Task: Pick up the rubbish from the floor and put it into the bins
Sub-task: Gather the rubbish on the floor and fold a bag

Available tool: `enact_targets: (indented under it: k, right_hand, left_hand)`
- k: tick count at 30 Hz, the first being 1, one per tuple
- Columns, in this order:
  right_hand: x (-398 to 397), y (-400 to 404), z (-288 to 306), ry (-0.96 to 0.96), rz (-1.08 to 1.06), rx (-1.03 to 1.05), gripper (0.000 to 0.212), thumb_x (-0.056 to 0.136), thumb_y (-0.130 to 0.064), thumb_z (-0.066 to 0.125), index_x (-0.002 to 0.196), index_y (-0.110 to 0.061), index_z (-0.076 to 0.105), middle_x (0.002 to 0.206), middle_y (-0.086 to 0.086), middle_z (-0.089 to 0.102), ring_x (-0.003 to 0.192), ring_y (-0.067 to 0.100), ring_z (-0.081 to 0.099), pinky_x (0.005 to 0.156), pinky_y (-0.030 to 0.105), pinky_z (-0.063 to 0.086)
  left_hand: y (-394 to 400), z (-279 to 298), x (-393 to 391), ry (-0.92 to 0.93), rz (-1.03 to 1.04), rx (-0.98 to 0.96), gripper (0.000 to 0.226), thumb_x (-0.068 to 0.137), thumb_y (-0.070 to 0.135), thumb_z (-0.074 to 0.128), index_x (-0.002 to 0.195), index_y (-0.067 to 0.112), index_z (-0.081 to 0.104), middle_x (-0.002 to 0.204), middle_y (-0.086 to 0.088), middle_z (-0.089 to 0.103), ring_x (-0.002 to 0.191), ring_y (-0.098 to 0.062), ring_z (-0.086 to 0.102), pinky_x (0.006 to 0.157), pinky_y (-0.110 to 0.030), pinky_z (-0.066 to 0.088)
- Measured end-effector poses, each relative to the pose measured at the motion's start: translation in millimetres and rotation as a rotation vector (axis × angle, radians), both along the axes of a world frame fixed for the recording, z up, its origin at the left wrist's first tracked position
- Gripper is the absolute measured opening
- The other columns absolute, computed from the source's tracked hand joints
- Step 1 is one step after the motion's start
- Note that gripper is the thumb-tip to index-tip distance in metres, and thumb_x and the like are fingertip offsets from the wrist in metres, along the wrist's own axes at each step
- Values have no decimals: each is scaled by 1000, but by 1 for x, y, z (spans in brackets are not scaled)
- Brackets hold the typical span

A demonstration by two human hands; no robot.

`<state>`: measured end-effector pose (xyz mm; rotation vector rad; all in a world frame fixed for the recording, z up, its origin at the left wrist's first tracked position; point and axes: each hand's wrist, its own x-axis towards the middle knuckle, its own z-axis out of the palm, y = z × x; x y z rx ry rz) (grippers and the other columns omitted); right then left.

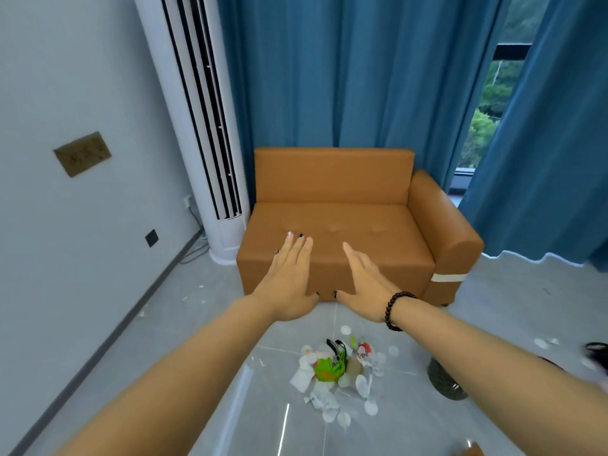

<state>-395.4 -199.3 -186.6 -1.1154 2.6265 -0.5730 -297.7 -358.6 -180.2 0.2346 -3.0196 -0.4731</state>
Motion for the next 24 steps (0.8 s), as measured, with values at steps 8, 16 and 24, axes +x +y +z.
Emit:
enact_targets:
  k: [8,16,24]
  right_hand:
    - [-87,-98,-44,-199,-224,-131,93,89,-35,59,149,-24,-10,157,2,7,144,25,15,112,38,28]
    - [-155,-137,-61,-236,-265,-116,92,88,-32,59,150,-22,-9,154,6,13,142,26,21,111,39,31]
    - [-234,-110,-80,-274,-218,-73,86,91,-28,57,150,-21,-4,155,4,11,141,25,23,111,35,30]
  left_hand:
    - [-87,-34,-106,-1,-78,77,95,90,35,56,150,7,-13,160,-4,-13,144,-21,-26,121,-44,4]
    - [-122,-55,-178,-43,-79,234,94,89,22,56,149,6,-14,160,-2,-14,144,-21,-25,121,-44,6]
    - [-99,-94,-248,-59,114,307,92,89,19,56,149,2,-12,160,-7,-7,144,-27,-24,120,-41,-2]
